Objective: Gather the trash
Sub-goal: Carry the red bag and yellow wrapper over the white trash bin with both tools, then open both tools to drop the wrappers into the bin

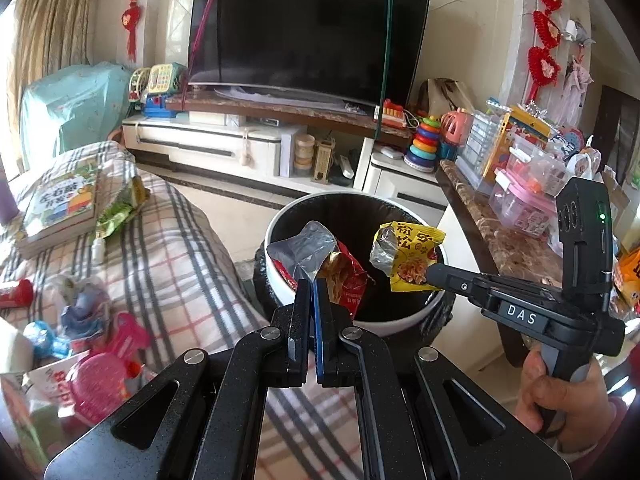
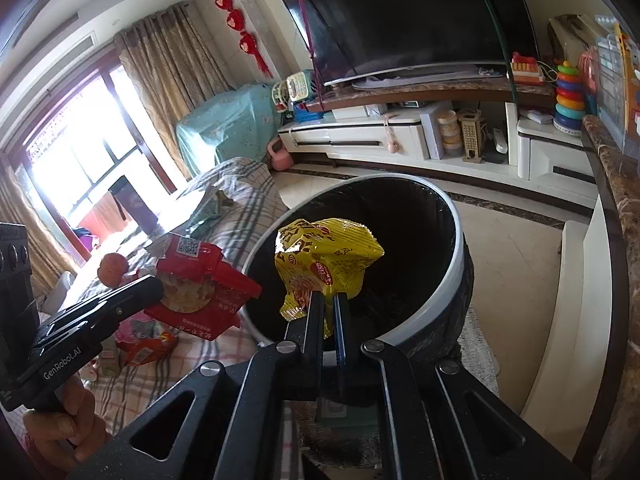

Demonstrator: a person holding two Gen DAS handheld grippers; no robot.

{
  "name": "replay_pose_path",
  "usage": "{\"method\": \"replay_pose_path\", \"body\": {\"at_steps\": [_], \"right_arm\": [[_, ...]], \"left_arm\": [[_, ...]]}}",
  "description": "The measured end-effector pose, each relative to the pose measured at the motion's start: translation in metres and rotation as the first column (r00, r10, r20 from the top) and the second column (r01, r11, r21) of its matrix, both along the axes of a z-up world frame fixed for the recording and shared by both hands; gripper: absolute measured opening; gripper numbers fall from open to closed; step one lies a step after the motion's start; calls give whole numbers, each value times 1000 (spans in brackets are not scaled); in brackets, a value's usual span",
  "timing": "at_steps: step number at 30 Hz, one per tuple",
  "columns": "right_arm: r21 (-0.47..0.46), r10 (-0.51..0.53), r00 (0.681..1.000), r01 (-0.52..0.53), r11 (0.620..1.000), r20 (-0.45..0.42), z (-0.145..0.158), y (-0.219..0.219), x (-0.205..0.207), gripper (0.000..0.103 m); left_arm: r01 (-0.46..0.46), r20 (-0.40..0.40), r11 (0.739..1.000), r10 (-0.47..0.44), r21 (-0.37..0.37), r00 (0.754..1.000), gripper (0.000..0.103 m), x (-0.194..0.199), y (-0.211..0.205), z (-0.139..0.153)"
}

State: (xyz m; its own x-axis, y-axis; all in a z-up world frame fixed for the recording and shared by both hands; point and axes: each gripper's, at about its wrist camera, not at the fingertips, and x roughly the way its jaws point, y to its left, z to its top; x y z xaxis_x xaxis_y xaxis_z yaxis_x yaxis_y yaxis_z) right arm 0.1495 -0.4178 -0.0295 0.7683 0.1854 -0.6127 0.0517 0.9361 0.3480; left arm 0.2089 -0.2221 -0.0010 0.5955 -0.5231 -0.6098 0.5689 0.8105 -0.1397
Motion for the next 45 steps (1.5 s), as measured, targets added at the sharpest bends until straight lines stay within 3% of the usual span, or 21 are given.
{"method": "replay_pose_path", "body": {"at_steps": [15, 25, 30, 31, 32, 33, 34, 35, 36, 40, 45], "right_arm": [[-35, -12, 999, 11, 999, -43, -8, -16, 28, 5], [-54, -21, 999, 19, 998, -45, -4, -22, 31, 5], [-40, -17, 998, 14, 999, -65, -7, -23, 35, 18], [-36, -18, 998, 16, 999, -64, -7, -23, 34, 29], [-30, -22, 998, 20, 999, -58, -6, -24, 32, 43], [-27, -27, 998, 25, 999, -51, -5, -23, 30, 49], [-25, -31, 999, 30, 999, -44, -4, -22, 28, 54], [-22, -33, 999, 32, 999, -37, -3, -21, 26, 55], [-17, -33, 999, 32, 999, -32, -1, -20, 24, 57], [-10, -30, 1000, 30, 999, 1, 6, -9, 16, 77], [-21, -11, 999, 11, 1000, 34, 14, 12, 4, 86]], "left_arm": [[9, -34, 999, -10, -34, 999, 1, 36, -27, -3], [34, -10, 997, -35, -64, 999, 1, 41, -38, 11], [23, -31, 998, -25, -65, 999, 1, 40, -35, 8], [12, -34, 998, -14, -61, 999, 2, 39, -33, 7], [4, -38, 998, -6, -58, 999, 5, 38, -31, 7], [-2, -44, 998, -1, -56, 999, 8, 36, -27, 7], [-14, -50, 998, 11, -54, 999, 22, 34, -22, 6], [-29, -52, 998, 26, -47, 998, 49, 32, -18, 5], [-48, -50, 998, 46, -44, 998, 59, 29, -13, 4], [-84, -32, 995, 83, -47, 996, 65, 12, 9, 4], [-121, 3, 991, 122, -54, 993, 68, -10, 39, 6]]}}
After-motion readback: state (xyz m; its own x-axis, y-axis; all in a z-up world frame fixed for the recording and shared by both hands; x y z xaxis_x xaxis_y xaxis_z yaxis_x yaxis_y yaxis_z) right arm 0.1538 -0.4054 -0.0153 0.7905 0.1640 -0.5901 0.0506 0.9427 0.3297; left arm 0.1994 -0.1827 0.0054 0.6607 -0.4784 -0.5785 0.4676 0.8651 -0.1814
